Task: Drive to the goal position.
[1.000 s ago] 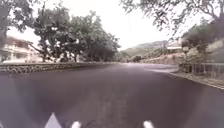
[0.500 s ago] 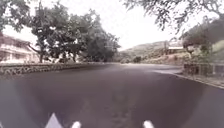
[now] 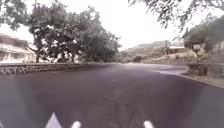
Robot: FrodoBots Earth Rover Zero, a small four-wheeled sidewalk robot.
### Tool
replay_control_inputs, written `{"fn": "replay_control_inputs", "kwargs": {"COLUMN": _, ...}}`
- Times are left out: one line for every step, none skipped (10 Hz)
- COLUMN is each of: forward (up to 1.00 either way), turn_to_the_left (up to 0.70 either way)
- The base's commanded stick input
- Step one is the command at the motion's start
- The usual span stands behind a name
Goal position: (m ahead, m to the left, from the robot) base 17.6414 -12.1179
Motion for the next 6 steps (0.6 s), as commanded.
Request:
{"fn": "replay_control_inputs", "kwargs": {"forward": 1.0, "turn_to_the_left": 0.0}}
{"fn": "replay_control_inputs", "kwargs": {"forward": 1.0, "turn_to_the_left": 0.0}}
{"fn": "replay_control_inputs", "kwargs": {"forward": 1.0, "turn_to_the_left": 0.0}}
{"fn": "replay_control_inputs", "kwargs": {"forward": 1.0, "turn_to_the_left": 0.0}}
{"fn": "replay_control_inputs", "kwargs": {"forward": 1.0, "turn_to_the_left": 0.0}}
{"fn": "replay_control_inputs", "kwargs": {"forward": 1.0, "turn_to_the_left": 0.0}}
